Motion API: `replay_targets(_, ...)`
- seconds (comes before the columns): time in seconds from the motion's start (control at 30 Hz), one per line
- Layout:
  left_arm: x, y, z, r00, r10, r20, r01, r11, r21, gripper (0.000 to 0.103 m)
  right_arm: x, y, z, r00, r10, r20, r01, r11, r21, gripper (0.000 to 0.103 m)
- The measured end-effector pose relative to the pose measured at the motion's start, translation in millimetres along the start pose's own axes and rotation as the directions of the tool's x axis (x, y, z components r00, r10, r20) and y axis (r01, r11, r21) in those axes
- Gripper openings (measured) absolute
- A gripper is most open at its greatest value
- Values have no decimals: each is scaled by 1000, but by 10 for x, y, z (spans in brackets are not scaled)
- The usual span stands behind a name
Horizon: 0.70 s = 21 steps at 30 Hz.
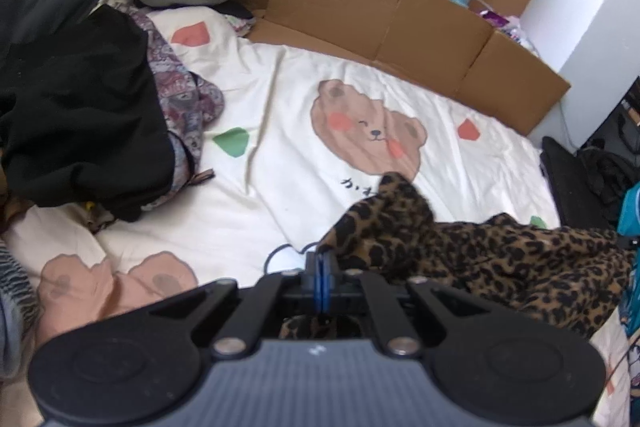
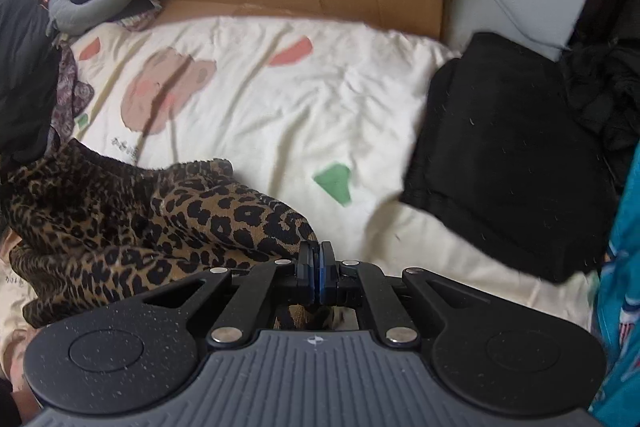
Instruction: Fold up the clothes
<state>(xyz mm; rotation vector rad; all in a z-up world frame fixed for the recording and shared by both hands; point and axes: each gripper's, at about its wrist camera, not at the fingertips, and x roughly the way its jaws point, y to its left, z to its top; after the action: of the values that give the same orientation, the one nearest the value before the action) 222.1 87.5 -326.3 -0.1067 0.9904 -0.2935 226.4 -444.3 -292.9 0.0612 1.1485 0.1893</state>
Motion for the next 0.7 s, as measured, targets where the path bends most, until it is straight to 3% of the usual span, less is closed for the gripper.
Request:
replay_targets(0.1, 107, 14, -38, 999, 35, -37, -34, 999, 5, 5, 50, -54, -56, 999, -21, -26, 21, 1000, 13, 4)
replay_targets(0.2, 120, 16, -14, 998, 48, -36, -48, 999, 7, 17, 102, -102, -104, 998, -40, -50, 41, 999, 23, 7)
replay_targets(0.23, 111, 18, 11, 998, 52, -31, -52, 999, 6, 24, 128, -79, -79, 998, -34, -44, 35, 999, 18, 12)
replay_targets(0.3, 112, 15, 68, 998, 67, -22, -66, 998, 9, 32, 179, -33, -31, 999, -22, -34, 22, 1000, 6, 34)
replay_targets(0.43, 153, -19, 175, 998, 65, 2, -65, 997, 32, 41, 281, 59, 67, 1000, 3, -14, -3, 1000, -17, 41)
replay_targets(0.7, 342, -264, 381, 1000, 11, 19, -14, 988, 152, 51, 486, 243, 261, 998, 53, 25, -51, 997, -64, 41)
